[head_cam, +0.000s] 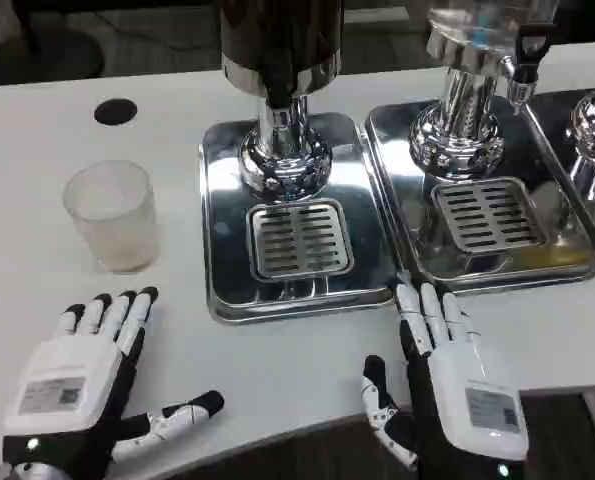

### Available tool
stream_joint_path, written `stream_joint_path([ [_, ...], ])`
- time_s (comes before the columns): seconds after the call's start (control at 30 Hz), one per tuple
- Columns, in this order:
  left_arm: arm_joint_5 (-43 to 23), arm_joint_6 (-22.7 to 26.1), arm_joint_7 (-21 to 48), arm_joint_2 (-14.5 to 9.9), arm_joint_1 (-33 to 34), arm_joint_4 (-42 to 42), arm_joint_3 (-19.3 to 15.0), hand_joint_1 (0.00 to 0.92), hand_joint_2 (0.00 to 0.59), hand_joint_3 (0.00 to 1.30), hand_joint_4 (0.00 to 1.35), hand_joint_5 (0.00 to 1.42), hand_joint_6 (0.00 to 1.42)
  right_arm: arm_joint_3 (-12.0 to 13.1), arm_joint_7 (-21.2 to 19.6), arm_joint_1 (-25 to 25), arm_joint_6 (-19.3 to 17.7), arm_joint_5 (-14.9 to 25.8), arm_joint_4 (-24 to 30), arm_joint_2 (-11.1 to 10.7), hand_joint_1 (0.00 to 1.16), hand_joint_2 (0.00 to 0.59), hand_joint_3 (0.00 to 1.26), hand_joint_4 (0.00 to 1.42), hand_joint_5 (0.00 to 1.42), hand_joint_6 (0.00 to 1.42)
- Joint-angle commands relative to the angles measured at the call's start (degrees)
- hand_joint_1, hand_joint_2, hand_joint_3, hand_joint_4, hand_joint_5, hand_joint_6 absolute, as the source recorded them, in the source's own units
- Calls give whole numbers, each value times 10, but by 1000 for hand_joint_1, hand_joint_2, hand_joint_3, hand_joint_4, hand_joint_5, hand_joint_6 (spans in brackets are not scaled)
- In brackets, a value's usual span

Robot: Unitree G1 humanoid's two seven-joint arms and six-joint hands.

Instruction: Grasp the cup under the faucet to collect the drink, then remove the cup.

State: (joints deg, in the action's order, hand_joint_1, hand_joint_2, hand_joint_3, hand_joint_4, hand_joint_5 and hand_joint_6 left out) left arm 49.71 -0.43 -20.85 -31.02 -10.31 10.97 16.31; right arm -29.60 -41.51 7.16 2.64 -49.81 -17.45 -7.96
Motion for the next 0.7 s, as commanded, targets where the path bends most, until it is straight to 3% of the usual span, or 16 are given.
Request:
stream_joint_path([
  [0.03, -2, 7, 2, 1, 0, -4, -5, 0, 75, 0, 0, 0, 0, 5, 6, 2, -10, 7, 9, -6, 540, 536, 75, 0, 0, 80],
  [0.43, -22, -6, -3, 0, -4, -5, -10, 0, 73, 0, 0, 0, 0, 8, 8, 2, -12, 12, 14, -8, 541, 536, 83, 0, 0, 80],
  [0.7, -59, -30, -14, -1, -8, 5, -44, 0, 71, 0, 0, 0, 0, 7, 10, -6, -7, 11, 14, -2, 541, 536, 85, 0, 0, 80],
])
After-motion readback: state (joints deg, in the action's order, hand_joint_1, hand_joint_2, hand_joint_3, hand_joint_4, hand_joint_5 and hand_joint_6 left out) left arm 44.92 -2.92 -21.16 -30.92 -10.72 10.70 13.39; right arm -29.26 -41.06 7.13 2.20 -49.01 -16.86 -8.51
